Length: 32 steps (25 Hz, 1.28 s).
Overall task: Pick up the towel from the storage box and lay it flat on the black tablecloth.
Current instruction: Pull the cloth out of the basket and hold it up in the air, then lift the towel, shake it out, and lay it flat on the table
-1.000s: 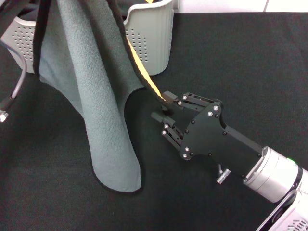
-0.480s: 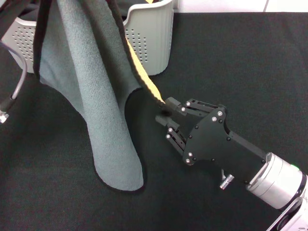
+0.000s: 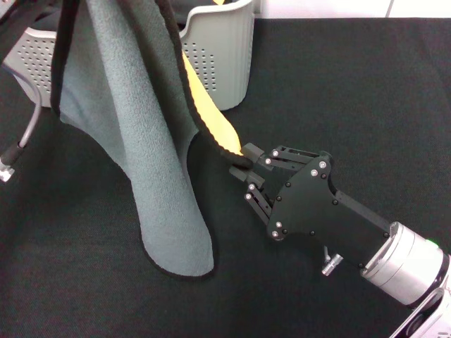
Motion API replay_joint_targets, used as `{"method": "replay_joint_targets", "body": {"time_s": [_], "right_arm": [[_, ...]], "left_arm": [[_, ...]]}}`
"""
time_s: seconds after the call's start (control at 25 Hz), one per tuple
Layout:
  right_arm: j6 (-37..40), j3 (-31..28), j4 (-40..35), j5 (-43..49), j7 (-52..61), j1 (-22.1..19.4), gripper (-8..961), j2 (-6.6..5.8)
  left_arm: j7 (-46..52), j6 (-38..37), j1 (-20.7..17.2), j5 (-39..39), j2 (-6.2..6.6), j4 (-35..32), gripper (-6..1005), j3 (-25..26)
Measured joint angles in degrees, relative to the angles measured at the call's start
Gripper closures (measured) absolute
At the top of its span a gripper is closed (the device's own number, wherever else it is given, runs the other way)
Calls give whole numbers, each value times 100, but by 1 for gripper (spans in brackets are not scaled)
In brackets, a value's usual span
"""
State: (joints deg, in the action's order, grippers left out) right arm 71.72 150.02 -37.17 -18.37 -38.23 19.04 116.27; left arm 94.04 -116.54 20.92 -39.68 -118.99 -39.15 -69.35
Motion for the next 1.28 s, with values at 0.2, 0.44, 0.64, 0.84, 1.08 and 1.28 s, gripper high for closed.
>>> {"method": "replay_joint_targets", "body": {"time_s": [0.2,0.44,0.64,0.84,1.08,1.28], "right_arm": [[0,-13,0,-1,90,-11,764,0],[51,-41,16,-4,638,-14,859,-1],[1050,-125,864,35,2845,280,954,-65],[2354,-132,1771,51,4717,577,951,-194],[4054,-131,2730,54,6647,724,947,-446],[4859,-115,3460,52,7577,833,944,-568]], "left_arm": [[0,0,-30,-36,2,5,962,-4],[17,0,-63,-276,139,5,962,4],[55,0,-99,-510,445,4,962,21],[61,6,-147,-764,815,3,962,40],[157,-11,-182,-1312,1259,-134,963,-29],[213,-33,-247,-1999,1412,-525,963,-221]]}}
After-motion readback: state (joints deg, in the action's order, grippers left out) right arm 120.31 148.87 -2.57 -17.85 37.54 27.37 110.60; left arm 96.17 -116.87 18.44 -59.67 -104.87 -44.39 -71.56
